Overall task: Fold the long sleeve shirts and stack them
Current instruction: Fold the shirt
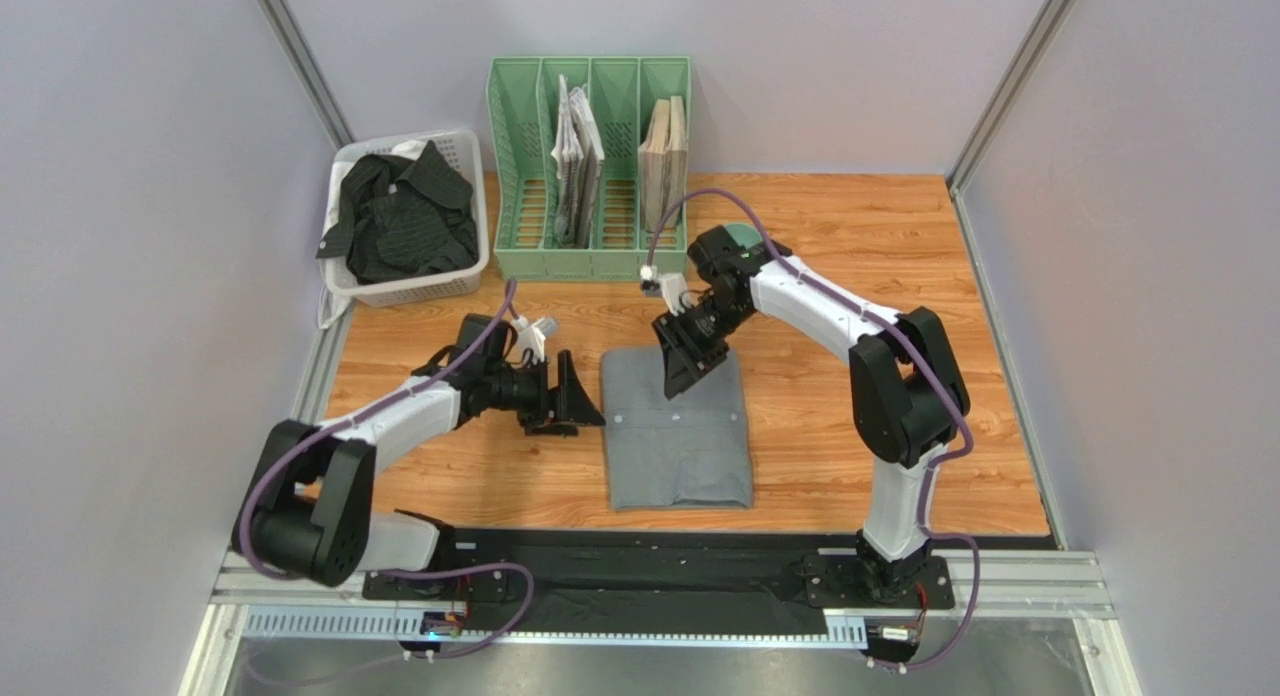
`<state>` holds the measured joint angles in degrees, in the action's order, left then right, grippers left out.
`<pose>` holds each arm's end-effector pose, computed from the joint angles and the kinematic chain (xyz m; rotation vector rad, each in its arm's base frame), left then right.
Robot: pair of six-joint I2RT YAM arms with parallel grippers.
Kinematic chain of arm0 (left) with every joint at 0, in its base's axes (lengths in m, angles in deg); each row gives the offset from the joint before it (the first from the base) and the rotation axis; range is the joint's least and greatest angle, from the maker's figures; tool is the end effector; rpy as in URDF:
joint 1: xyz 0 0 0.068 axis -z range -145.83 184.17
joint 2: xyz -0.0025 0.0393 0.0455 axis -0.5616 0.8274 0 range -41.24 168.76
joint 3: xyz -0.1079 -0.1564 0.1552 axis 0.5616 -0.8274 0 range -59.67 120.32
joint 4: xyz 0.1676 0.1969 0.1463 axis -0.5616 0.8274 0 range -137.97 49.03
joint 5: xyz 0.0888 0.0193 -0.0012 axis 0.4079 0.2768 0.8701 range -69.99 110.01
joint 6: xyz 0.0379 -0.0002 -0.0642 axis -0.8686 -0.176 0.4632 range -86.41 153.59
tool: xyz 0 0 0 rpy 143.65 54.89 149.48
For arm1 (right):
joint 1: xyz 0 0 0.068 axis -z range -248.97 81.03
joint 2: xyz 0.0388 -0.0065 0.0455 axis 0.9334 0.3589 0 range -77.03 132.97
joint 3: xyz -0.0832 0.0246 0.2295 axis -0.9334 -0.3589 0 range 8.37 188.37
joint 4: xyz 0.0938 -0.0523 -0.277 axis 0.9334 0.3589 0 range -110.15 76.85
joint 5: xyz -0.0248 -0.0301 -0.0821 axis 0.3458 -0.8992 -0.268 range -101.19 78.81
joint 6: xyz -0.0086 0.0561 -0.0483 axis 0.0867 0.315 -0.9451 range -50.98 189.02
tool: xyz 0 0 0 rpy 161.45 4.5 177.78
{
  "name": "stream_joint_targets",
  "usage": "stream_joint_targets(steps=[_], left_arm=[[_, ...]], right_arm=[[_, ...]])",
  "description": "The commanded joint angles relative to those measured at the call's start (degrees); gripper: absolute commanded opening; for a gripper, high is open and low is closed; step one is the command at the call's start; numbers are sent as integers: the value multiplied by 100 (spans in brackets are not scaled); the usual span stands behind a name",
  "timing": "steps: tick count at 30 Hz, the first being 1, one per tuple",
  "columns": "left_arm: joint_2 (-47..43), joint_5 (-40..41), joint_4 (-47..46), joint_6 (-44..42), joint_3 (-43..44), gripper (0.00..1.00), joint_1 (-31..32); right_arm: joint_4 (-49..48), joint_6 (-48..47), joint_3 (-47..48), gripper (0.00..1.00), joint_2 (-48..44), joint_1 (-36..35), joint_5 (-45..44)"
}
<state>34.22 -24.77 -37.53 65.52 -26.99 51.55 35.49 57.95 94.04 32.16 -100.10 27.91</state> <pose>0.2541 -0.1258 0.0987 0.0240 2.5961 -1.3198 0.3252 0.2424 0.1577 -1.1324 2.6639 1.0593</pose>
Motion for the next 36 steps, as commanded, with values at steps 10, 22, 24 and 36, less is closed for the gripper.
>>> stream_joint_targets(steps=[10,22,24,36], left_arm=[[2217,-365,-1832,138,106,72,45],[2816,-453,-2363,228,396,49,415],[2633,-480,-1847,34,641,36,406],[1253,925,3794,-3497,3609,0,730]], right_arm=[[-466,0,-894,35,656,195,-499],[-492,87,-771,34,850,257,-411],[-475,105,-771,34,780,266,-376],[-158,509,-1157,38,-582,2196,450]])
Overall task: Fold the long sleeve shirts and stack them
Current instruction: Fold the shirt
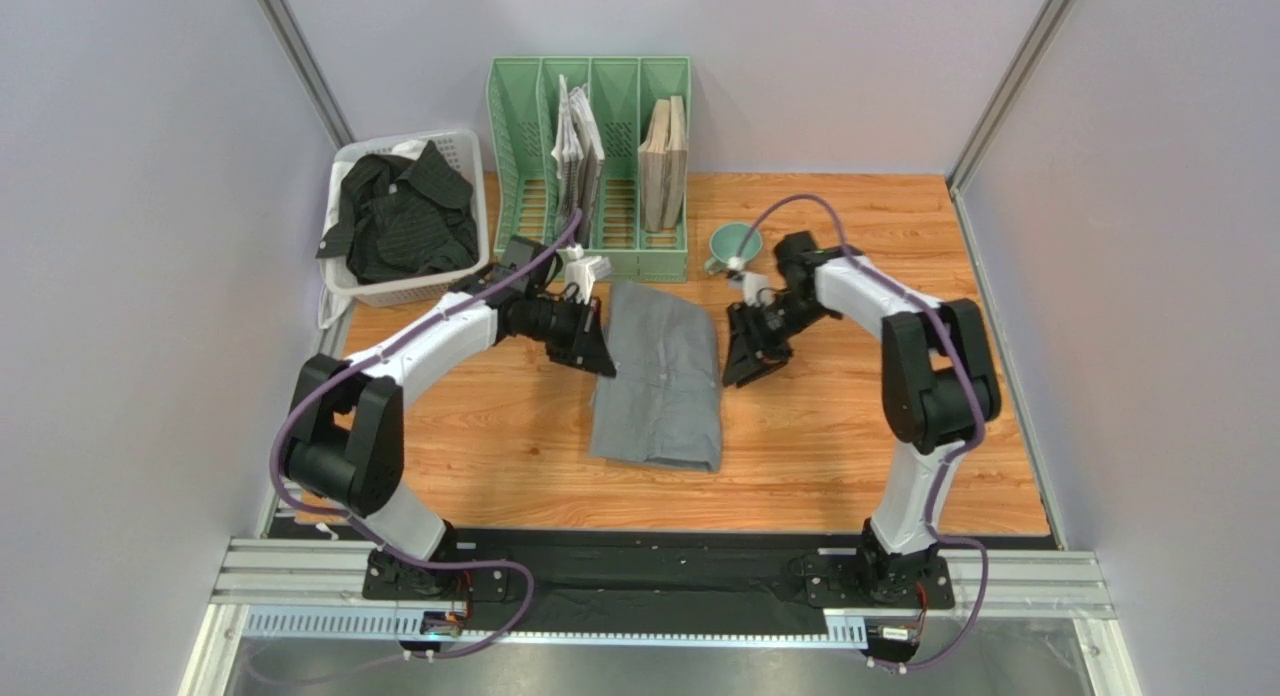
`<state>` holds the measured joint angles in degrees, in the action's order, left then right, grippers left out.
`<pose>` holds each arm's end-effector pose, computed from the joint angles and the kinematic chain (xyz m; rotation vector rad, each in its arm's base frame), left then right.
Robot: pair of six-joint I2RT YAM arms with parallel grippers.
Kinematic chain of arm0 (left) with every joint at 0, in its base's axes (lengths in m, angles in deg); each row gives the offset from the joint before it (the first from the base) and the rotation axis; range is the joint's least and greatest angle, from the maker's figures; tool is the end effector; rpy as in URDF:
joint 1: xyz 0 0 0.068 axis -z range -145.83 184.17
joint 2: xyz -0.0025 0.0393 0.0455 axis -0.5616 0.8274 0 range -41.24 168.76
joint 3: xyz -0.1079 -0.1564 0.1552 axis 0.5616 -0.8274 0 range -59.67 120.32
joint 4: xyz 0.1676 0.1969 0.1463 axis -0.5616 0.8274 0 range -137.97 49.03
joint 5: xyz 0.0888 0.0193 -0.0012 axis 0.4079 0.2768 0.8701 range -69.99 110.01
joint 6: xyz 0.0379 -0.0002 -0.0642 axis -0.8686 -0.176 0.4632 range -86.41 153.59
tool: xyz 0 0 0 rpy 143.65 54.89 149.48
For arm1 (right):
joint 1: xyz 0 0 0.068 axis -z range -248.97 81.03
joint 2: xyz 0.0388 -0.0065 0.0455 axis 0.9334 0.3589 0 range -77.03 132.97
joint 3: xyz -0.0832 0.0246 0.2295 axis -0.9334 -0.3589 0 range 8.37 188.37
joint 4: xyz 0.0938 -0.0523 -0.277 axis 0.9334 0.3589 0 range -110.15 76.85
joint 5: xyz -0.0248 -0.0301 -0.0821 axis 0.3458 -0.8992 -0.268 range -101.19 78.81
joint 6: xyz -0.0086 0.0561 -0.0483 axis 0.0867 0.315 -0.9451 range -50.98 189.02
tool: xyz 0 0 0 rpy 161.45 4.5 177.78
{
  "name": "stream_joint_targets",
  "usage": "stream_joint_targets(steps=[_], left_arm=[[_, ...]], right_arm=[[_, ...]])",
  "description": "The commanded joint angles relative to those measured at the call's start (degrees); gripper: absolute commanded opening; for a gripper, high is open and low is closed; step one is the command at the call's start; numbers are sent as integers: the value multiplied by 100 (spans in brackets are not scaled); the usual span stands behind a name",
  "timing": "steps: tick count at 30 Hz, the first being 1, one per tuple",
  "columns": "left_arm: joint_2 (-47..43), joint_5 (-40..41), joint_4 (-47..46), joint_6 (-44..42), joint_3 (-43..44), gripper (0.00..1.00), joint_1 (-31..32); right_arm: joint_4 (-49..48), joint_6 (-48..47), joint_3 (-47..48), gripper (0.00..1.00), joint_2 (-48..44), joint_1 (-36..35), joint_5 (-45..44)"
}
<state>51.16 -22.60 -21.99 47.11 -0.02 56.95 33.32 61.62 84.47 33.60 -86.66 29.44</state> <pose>0.3177 -0.1794 0.1438 0.4944 2.5758 -1.1936 0.3442 0.1524 0.1017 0.6522 -2.8445 -1.0804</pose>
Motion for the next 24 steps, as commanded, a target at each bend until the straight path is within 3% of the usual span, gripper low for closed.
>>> stream_joint_targets(steps=[1,5,9,14,17,19,22,23,24], left_arm=[[-494,823,2419,-1851,1107,0,235],[-381,1937,3605,-3159,2687,0,682],[381,2985,5193,-4645,4996,0,1148],[534,4529,5226,-6280,5539,0,1456],[333,5393,4672,-6809,5268,0,1904],[60,5936,3901,-6967,4278,0,2402],[-608,6649,2372,-7311,1985,0,3280],[-827,6704,1881,-7119,979,0,3511],[-907,6713,1728,-6935,551,0,3714]], right_arm=[[75,142,-244,38,-840,1003,306],[137,55,-446,38,-1271,1716,490],[321,-104,-473,38,-1430,2401,596],[497,-288,-490,38,-1588,2595,640],[506,-332,-534,38,-1615,2639,666],[506,-367,-578,38,-1597,2648,693],[497,-411,-605,38,-1562,2657,728],[532,-438,-605,38,-1553,2657,745],[559,-464,-587,38,-1553,2657,746]])
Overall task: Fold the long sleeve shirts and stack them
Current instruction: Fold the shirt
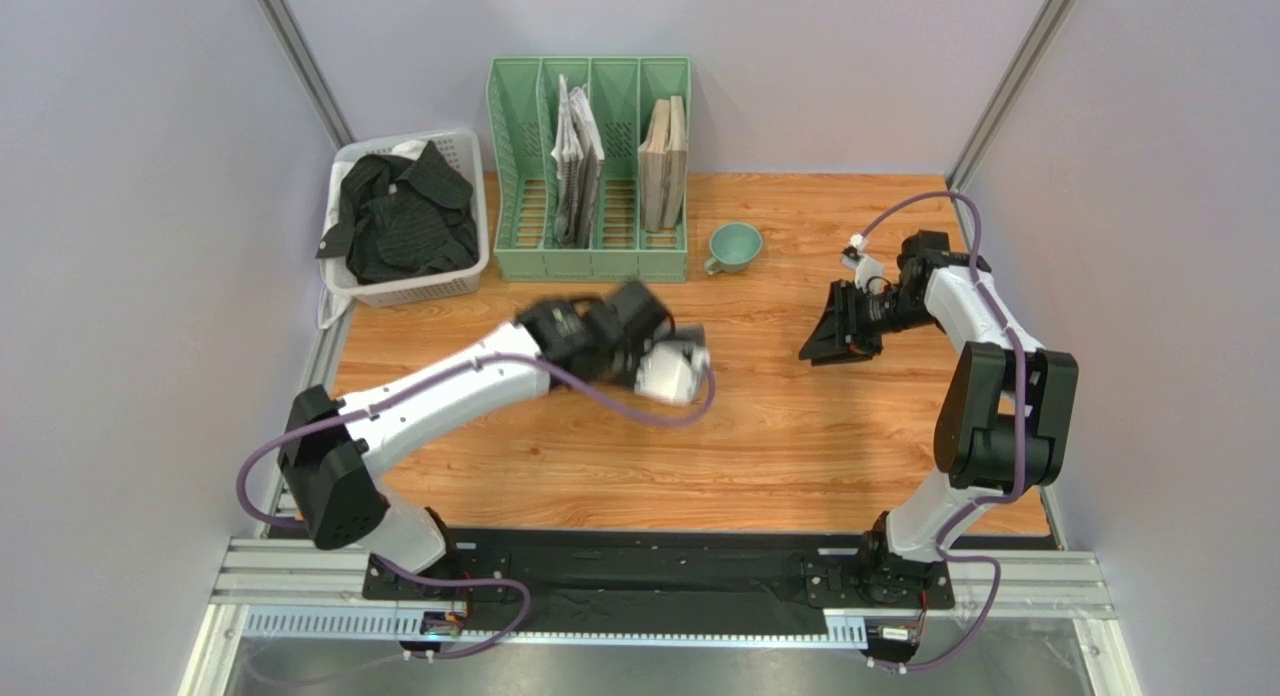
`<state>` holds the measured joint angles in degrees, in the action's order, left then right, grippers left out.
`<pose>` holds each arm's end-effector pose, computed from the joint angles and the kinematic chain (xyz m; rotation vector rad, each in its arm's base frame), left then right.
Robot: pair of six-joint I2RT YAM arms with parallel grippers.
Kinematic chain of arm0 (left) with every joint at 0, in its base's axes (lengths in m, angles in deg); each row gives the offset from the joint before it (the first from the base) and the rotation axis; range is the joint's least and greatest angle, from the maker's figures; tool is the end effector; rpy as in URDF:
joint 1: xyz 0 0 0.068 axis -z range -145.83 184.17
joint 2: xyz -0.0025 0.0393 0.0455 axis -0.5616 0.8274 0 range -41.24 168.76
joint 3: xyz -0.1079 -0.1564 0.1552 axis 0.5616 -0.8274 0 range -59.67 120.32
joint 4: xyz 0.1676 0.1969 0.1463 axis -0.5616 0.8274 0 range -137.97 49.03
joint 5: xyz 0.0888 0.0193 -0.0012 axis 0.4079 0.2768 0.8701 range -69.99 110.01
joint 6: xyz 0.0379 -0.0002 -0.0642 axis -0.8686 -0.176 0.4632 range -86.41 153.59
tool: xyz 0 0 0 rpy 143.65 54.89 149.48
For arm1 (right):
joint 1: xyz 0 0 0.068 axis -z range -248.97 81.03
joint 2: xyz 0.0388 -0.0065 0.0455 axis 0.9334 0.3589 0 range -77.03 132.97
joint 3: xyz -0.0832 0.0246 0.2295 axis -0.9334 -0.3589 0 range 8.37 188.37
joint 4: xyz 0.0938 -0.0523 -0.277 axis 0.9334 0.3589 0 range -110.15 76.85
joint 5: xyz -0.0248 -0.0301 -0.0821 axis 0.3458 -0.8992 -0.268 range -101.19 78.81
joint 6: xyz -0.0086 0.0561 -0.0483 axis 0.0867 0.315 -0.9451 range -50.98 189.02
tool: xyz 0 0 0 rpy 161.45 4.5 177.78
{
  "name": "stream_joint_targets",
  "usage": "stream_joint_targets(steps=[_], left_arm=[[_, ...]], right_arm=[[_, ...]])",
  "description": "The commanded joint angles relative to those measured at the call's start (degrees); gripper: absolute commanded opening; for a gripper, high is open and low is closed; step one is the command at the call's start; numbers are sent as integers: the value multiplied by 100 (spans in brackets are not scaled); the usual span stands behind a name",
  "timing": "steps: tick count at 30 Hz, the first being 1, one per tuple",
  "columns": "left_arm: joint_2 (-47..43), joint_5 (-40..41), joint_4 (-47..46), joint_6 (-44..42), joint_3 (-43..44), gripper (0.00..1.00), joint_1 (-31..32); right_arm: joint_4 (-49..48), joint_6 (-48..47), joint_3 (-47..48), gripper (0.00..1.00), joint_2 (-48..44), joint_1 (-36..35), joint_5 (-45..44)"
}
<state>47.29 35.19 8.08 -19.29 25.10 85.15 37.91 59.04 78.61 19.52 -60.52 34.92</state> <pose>0.2441 -0.2753 0.2741 1.9875 1.6751 0.3577 0.3414 -0.0053 0.1591 -0.0927 2.7044 1.1151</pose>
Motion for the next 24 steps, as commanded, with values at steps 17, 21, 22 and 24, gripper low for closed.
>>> stream_joint_targets(steps=[17,21,22,24], left_arm=[[-2936,-1033,45,1799,-3179,99,2356],[-4175,-1430,310,1896,-2774,99,1540],[-4578,-1352,205,1931,-2660,99,1407],[-4792,-1298,222,2097,-2475,99,908]], right_arm=[[250,-768,876,38,214,-1684,162],[56,-927,1858,34,801,-2951,-259],[21,-988,2036,33,943,-3198,-347],[12,-1259,2379,31,1277,-3945,-636]])
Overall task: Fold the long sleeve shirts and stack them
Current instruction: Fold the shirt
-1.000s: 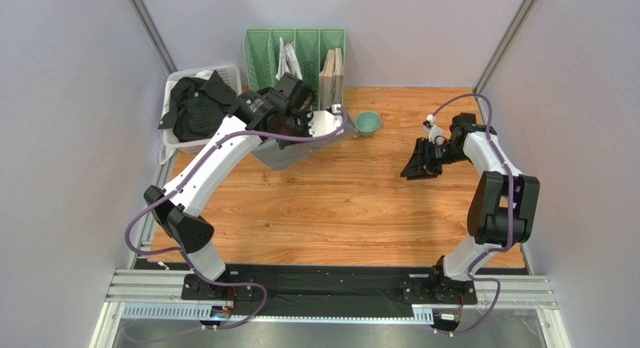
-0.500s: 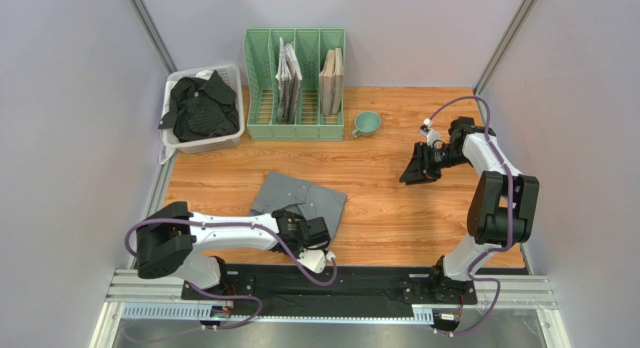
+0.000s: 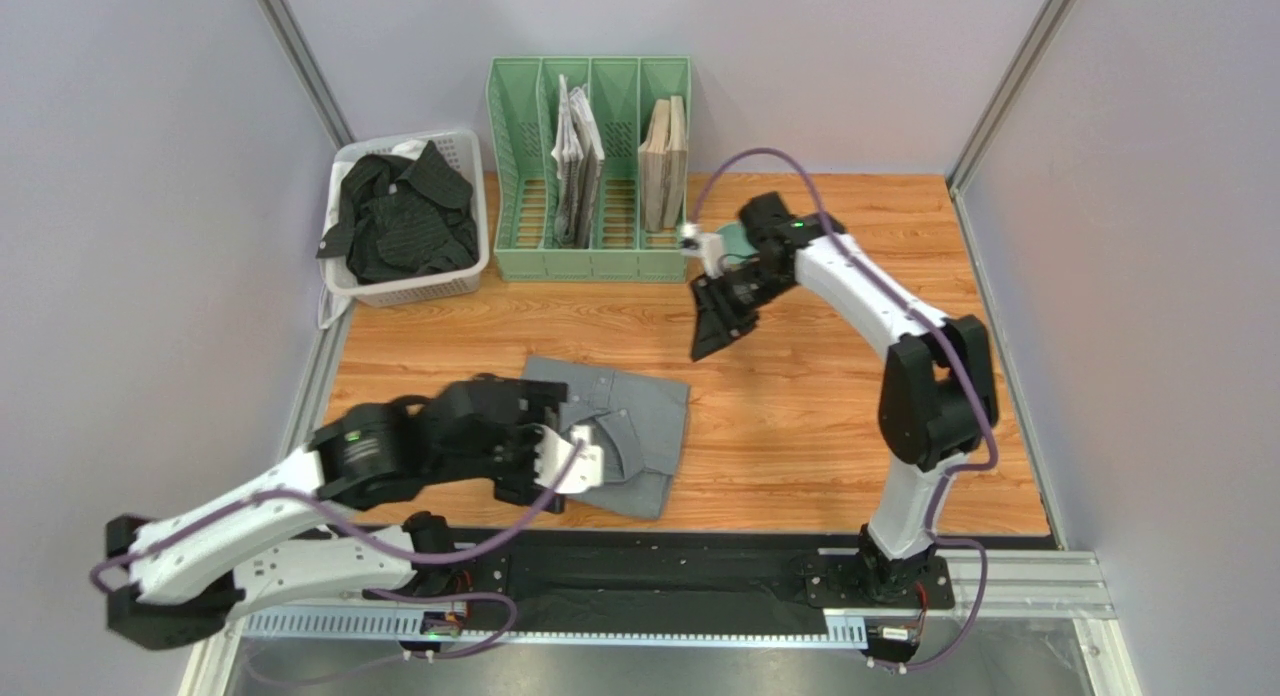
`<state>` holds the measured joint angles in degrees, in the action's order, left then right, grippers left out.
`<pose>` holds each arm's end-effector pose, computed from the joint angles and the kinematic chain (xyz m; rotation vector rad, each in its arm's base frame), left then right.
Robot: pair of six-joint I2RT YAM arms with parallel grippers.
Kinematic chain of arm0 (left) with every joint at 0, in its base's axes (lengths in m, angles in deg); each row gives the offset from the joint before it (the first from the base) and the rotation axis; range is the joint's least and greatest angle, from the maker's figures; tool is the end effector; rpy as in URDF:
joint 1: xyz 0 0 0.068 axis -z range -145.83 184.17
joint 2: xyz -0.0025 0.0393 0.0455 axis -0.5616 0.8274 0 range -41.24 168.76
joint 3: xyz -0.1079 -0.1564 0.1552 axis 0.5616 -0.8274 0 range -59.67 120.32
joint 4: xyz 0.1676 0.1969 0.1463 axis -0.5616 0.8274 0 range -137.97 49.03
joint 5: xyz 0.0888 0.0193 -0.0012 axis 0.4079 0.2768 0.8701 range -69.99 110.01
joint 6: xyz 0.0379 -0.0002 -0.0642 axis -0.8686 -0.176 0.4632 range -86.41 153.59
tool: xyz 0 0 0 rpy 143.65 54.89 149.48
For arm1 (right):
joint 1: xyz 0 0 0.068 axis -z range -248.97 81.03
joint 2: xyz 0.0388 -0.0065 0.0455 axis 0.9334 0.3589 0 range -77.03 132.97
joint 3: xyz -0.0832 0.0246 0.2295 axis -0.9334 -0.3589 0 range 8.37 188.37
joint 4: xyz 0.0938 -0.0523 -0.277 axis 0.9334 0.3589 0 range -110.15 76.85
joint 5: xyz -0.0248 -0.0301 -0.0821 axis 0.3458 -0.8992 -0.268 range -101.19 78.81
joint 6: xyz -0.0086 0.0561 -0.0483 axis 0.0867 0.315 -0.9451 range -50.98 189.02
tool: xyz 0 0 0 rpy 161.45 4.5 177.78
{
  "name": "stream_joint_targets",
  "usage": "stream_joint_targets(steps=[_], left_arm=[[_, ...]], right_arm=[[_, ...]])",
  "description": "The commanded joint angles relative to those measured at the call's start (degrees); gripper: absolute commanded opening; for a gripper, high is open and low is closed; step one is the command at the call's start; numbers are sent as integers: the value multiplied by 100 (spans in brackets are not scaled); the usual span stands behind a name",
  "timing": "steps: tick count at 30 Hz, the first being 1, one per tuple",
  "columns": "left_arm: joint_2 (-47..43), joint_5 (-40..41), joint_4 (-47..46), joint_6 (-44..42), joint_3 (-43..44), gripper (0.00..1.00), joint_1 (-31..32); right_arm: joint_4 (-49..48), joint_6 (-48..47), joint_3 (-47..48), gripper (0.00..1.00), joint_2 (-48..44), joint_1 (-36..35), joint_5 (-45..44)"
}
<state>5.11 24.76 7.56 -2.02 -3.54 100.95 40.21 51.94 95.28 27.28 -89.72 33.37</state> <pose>0.0919 -0.2011 0.2934 1.8231 1.5172 -0.1643 0.3502 0.1795 0.1985 -1.0026 2.5544 1.1319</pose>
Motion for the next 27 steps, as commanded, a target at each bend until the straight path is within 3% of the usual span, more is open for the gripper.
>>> stream_joint_targets(steps=[1,4,9,12,17,20,21,23,24,26,27], left_arm=[[-600,-247,309,502,633,99,-867],[-505,-343,301,1064,1029,99,-1719],[-92,-930,309,1592,1382,99,-2959],[163,-1273,231,1768,1461,99,-3557],[515,-1635,-6,1812,1391,99,-4523],[787,-1846,-226,1979,1233,99,-4866],[971,-1986,-270,2040,1224,98,-4937],[1174,-2145,-262,2234,1303,97,-5113],[1349,-2319,-244,2287,1347,97,-5175],[1499,-2435,-218,2418,1487,97,-5306],[1622,-2505,-183,2454,1531,97,-5359]], right_arm=[[-209,-664,957,31,807,-1245,-570],[-209,-1024,1213,29,1387,-2175,-957],[-446,-903,1302,25,2171,-2592,-1501],[-455,-596,1197,23,2418,-2434,-1774],[-603,431,-321,21,1586,-1021,-1388],[-1121,1220,-1946,27,321,-211,-968],[-1401,1390,-2585,31,-222,-149,-366],[-1727,1593,-3030,37,-840,-594,-62],[-2060,1811,-3197,49,-1095,-884,0],[-2431,2190,-3094,64,-1370,-1894,158],[-2397,2131,-2823,63,-1274,-2219,89]])
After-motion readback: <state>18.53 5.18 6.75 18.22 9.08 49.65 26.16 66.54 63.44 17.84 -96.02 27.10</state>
